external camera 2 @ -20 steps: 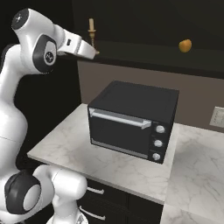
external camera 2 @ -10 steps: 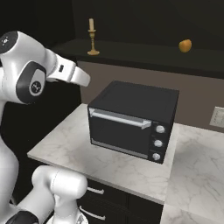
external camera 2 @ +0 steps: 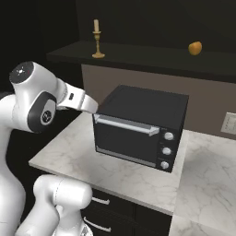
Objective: Pick the candle and candle from the dining table and place them in the open cabinet. Close the cabinet after placing the objects.
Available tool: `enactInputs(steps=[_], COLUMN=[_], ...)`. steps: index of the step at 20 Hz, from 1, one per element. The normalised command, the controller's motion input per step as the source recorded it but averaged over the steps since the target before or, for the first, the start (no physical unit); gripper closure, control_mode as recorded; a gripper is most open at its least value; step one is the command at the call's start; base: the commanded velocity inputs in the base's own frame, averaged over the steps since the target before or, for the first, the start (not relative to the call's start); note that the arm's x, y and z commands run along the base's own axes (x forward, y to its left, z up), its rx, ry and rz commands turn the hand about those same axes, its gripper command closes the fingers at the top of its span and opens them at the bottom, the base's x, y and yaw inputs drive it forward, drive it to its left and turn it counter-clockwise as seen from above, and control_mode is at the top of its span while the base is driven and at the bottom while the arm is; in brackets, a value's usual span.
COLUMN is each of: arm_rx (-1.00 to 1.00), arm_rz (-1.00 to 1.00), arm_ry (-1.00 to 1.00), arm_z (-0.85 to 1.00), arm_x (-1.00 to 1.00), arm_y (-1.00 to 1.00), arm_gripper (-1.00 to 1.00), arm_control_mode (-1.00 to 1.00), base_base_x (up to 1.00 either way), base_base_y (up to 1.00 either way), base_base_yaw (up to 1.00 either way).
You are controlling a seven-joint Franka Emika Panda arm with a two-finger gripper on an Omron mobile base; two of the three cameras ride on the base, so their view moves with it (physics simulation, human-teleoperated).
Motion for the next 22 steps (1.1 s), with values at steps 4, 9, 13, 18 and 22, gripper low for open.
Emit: enactInputs(steps=[4, 9, 13, 18, 22], arm_rx=[0.0, 0.0, 0.0, 0.0, 0.0], arm_rz=[0.01, 0.0, 0.0, 0.0, 0.0], arm_ry=[0.17, 0.03, 0.0, 0.0, 0.0], arm_z=[-0.34, -0.1, -0.01, -0.08, -0.03], arm_x=[0.0, -0.05, -0.1, -0.05, -0.01], arm_y=[0.02, 0.0, 0.0, 0.0, 0.0], arm_gripper=[-1.0, -1.0, -1.0, -1.0, -1.0], arm_control_mode=[-1.0, -1.0, -1.0, -1.0, 1.0], base_base_x=[0.0, 0.0, 0.0, 0.0, -0.06], base_base_y=[0.0, 0.0, 0.0, 0.0, 0.0], base_base_yaw=[0.0, 0.0, 0.0, 0.0, 0.0])
